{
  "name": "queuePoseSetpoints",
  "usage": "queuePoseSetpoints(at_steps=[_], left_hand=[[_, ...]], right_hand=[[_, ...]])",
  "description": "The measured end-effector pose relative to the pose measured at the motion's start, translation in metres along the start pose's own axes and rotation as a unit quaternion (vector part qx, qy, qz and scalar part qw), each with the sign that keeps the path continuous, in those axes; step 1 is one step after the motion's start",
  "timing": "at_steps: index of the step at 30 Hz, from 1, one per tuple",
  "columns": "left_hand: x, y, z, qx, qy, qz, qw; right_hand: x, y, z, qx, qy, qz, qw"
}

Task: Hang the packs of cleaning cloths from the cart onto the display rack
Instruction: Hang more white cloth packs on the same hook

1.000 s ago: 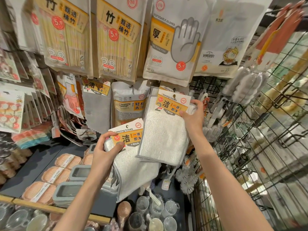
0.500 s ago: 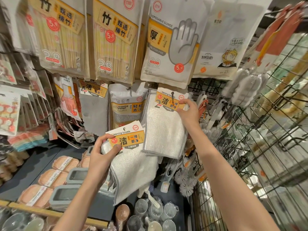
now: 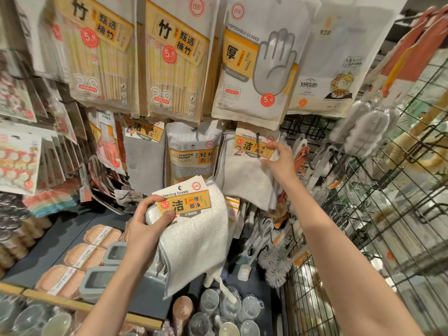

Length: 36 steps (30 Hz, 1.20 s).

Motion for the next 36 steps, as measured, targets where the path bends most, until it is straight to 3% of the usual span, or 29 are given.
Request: queuePoseSetpoints(at_steps=[6, 14, 19, 28, 33, 36], left_hand=[[0.002, 0.000, -0.003, -0.009, -0.006, -0.006, 1.000], [0.005, -0.004, -0.011, -0.020, -0.004, 0.000, 1.000], [0.010, 0.000, -0.020, -0.035, 0.008, 0.010, 0.999], [0.013, 0.003, -0.031, -0.026, 0.036, 0.005, 0.999], [0.005, -0.002, -0.032, -0.005, 0.046, 0.019, 0.999], [-0.003, -0.008, -0.030, 0.031, 0.041, 0.036, 0.998]], right_hand=[[0.002, -0.001, -0.014, -0.039, 0.017, -0.018, 0.999], [-0.008, -0.005, -0.046, -0.009, 0.009, -0.030, 0.999], [-0.020, 0.007, -0.080, -0.072, 0.004, 0.030, 0.997], [-0.031, 0.042, -0.128, -0.223, -0.006, 0.028, 0.974], [-0.028, 0.046, -0.146, -0.261, 0.005, 0.063, 0.963], [-0.024, 0.048, -0.153, -0.234, -0.008, 0.086, 0.968]])
Point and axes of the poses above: each hand's wrist, its own z-axis towards the middle knuckle, its own y-axis out of the palm, x = y × z, the point moved 3 cm from there along z, towards the middle knuckle, and after that the axes turned 6 degrees about x, right-handed, at the moved point
